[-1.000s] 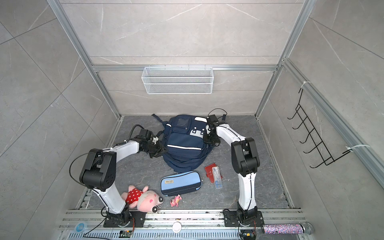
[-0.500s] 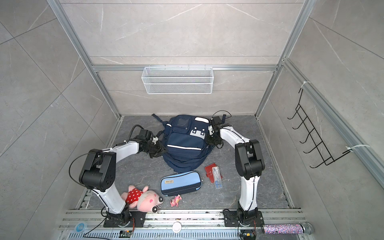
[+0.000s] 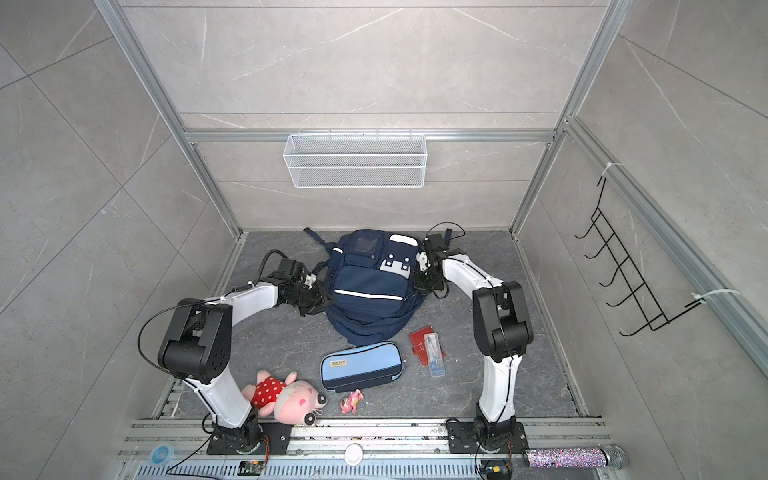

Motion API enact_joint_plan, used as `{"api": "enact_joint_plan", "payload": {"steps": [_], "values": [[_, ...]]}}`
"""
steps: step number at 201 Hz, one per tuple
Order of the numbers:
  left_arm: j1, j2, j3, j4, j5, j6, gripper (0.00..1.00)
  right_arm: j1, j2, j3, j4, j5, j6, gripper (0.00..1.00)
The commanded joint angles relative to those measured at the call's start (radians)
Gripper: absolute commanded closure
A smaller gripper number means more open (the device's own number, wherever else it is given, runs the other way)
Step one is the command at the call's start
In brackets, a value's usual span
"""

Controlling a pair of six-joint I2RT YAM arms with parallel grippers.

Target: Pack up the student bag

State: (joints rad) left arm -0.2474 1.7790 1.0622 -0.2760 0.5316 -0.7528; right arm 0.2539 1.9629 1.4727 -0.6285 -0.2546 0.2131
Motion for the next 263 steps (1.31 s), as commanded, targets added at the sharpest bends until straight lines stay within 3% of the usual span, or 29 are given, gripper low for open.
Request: {"api": "enact_joint_plan", "payload": {"steps": [1,36,67,80,118,186,235,263], "values": [[-0.003,-0.008,0.002,-0.023,-0.029,-0.011,0.71,-0.006,-0.07,-0.051,-0.037,0.026,-0.029,0.95],[-0.003,-0.001,0.007,-0.016,-0.03,-0.016,0.71,-0.011,-0.142,-0.139,-0.01,0.038,0.06,0.93],[-0.003,0.006,0.013,-0.01,-0.032,-0.018,0.72,-0.012,-0.204,-0.221,0.051,0.063,0.219,0.93],[-0.003,0.006,0.01,-0.003,-0.03,-0.027,0.84,-0.013,-0.225,-0.254,0.076,0.072,0.288,0.94],[-0.008,-0.001,-0.048,0.062,-0.027,-0.077,1.0,-0.044,-0.267,-0.329,0.188,0.088,0.441,0.96],[-0.097,-0.013,-0.106,0.056,-0.031,-0.047,1.0,-0.194,-0.19,-0.237,0.265,0.0,0.557,0.97],[-0.174,0.007,-0.084,0.039,-0.052,-0.027,1.0,-0.265,-0.227,-0.365,0.357,-0.033,0.73,0.96],[-0.185,0.021,-0.05,0.025,-0.062,-0.019,1.0,-0.27,-0.281,-0.472,0.4,-0.031,0.837,0.85]]}}
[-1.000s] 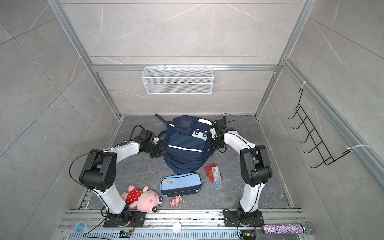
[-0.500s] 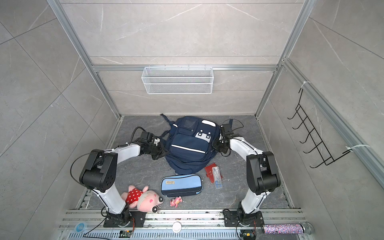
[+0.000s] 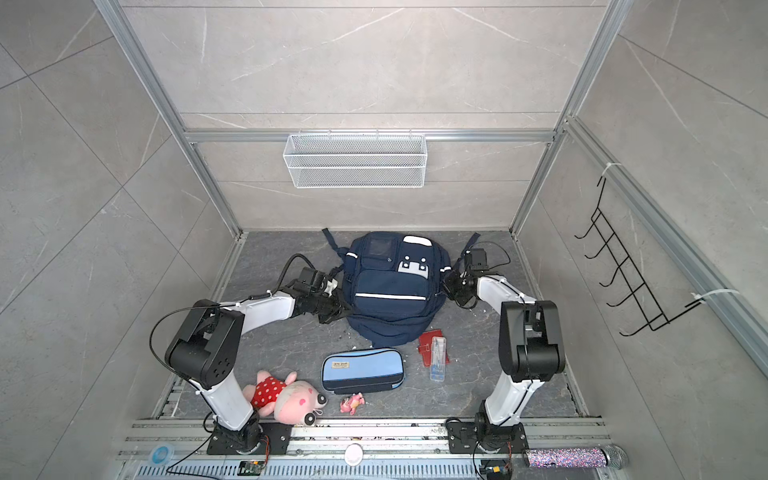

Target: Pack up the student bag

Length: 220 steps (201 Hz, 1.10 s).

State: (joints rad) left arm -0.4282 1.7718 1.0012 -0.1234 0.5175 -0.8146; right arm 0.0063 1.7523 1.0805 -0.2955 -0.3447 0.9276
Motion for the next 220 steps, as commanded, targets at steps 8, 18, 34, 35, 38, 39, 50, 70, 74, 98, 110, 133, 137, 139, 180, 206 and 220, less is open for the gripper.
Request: {"api": "enact_joint_plan", "payload": {"steps": [8,18,34,35,38,39,50,70,74,98,110,133,137,139,180,206,220], "values": [[-0.006,0.031,0.015,-0.126,-0.047,0.042,1.0,-0.023,-0.082,-0.111,0.089,0.057,0.162,0.79],[-0.007,0.031,0.02,-0.125,-0.044,0.042,1.0,-0.025,-0.09,-0.132,0.102,0.055,0.19,0.73],[-0.009,0.034,0.025,-0.124,-0.042,0.045,1.0,-0.026,-0.105,-0.123,0.08,0.06,0.175,0.68],[-0.009,0.034,0.025,-0.126,-0.042,0.046,1.0,-0.026,-0.106,-0.121,0.076,0.06,0.173,0.67],[-0.009,0.033,0.025,-0.126,-0.042,0.047,1.0,-0.025,-0.112,-0.113,0.061,0.063,0.16,0.66],[-0.009,0.033,0.025,-0.126,-0.042,0.048,1.0,-0.025,-0.112,-0.113,0.061,0.063,0.16,0.66],[-0.009,0.032,0.028,-0.131,-0.04,0.055,1.0,-0.029,-0.131,-0.079,0.005,0.079,0.097,0.6],[-0.009,0.034,0.028,-0.132,-0.039,0.062,1.0,-0.028,-0.169,-0.02,-0.085,0.115,-0.065,0.49],[-0.008,0.035,0.028,-0.131,-0.039,0.064,1.0,-0.028,-0.174,-0.007,-0.094,0.113,-0.113,0.45],[-0.007,0.048,0.036,-0.13,-0.028,0.076,1.0,-0.029,-0.168,0.083,-0.183,0.103,-0.489,0.4],[-0.007,0.053,0.043,-0.131,-0.019,0.087,1.0,-0.03,-0.15,0.113,-0.221,0.05,-0.713,0.4],[-0.007,0.074,0.066,-0.151,0.006,0.132,1.0,-0.03,-0.093,0.176,-0.376,-0.06,-1.106,0.38],[-0.007,0.079,0.077,-0.164,0.012,0.147,1.0,-0.031,-0.101,0.168,-0.357,-0.057,-1.114,0.38],[-0.007,0.081,0.084,-0.171,0.014,0.155,1.0,-0.031,-0.105,0.165,-0.347,-0.057,-1.119,0.38],[0.015,0.105,0.156,-0.306,0.04,0.256,1.0,-0.022,-0.032,0.254,-0.421,-0.134,-1.333,0.36],[0.083,0.129,0.155,-0.275,0.061,0.217,1.0,-0.018,-0.025,0.226,-0.43,-0.143,-1.41,0.36],[0.113,0.141,0.176,-0.272,0.067,0.212,1.0,-0.002,-0.023,0.216,-0.439,-0.128,-1.446,0.36]]}}
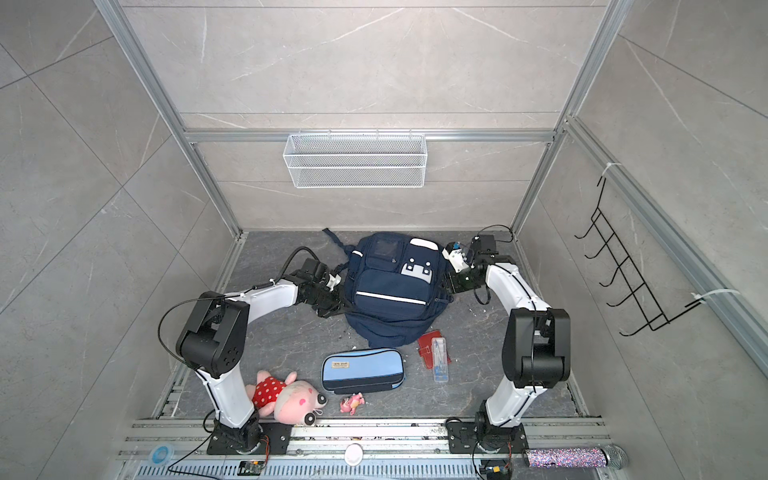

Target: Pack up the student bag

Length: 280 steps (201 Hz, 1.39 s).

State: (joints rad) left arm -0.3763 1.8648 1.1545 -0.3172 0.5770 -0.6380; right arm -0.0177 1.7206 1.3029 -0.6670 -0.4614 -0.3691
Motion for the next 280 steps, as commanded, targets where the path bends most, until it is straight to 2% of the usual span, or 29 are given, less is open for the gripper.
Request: {"api": "enact_joint_plan", "payload": {"steps": [1,37,77,140,194,280], "values": [[0.063,0.049,0.026,-0.078,0.007,0.036,1.0,0.023,0.009,-0.007,-0.067,-0.011,-0.153,0.36],[0.111,0.079,0.105,-0.066,0.029,0.05,1.0,0.122,0.059,0.039,-0.122,0.019,-0.217,0.38],[0.165,0.121,0.16,-0.031,0.062,0.06,1.0,0.202,0.131,0.088,-0.153,0.11,-0.212,0.45],[0.254,0.188,0.253,-0.044,0.109,0.163,1.0,0.202,0.07,0.042,-0.04,0.084,-0.1,0.46],[0.251,0.234,0.326,-0.042,0.143,0.194,1.0,0.202,0.161,0.126,-0.074,0.1,-0.107,0.49],[0.251,0.207,0.279,-0.085,0.185,0.254,1.0,0.202,0.257,0.245,-0.063,0.148,-0.141,0.54]]}}
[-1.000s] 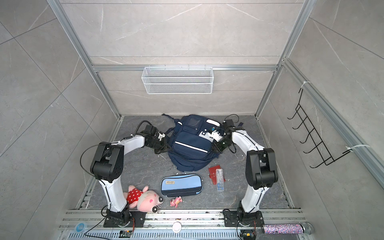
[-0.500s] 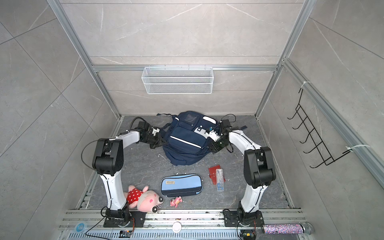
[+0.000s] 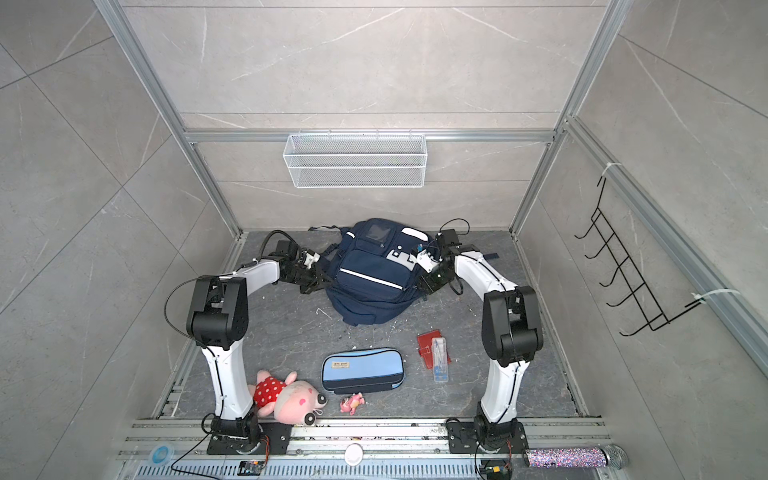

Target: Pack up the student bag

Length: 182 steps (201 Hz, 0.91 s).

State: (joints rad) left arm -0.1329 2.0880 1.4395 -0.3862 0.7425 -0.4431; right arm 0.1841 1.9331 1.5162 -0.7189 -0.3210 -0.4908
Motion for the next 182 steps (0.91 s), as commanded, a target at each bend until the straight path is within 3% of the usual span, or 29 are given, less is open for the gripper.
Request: {"api": "enact_joint_plan", "payload": {"steps": [1,58,105,182], "values": [[0.007,-0.016,-0.006,-0.017,0.019,0.059,1.0,0.0,0.044,0.033,-0.011,0.007,-0.021,0.54],[0.007,-0.007,0.003,-0.013,0.051,0.042,1.0,-0.005,0.12,0.126,-0.076,-0.027,-0.061,0.56],[0.007,-0.003,-0.006,0.013,0.076,0.013,1.0,-0.004,0.192,0.208,-0.124,-0.04,-0.057,0.67],[0.007,0.009,-0.008,0.022,0.09,0.008,1.0,0.0,0.162,0.144,-0.111,-0.111,-0.054,0.59]]}}
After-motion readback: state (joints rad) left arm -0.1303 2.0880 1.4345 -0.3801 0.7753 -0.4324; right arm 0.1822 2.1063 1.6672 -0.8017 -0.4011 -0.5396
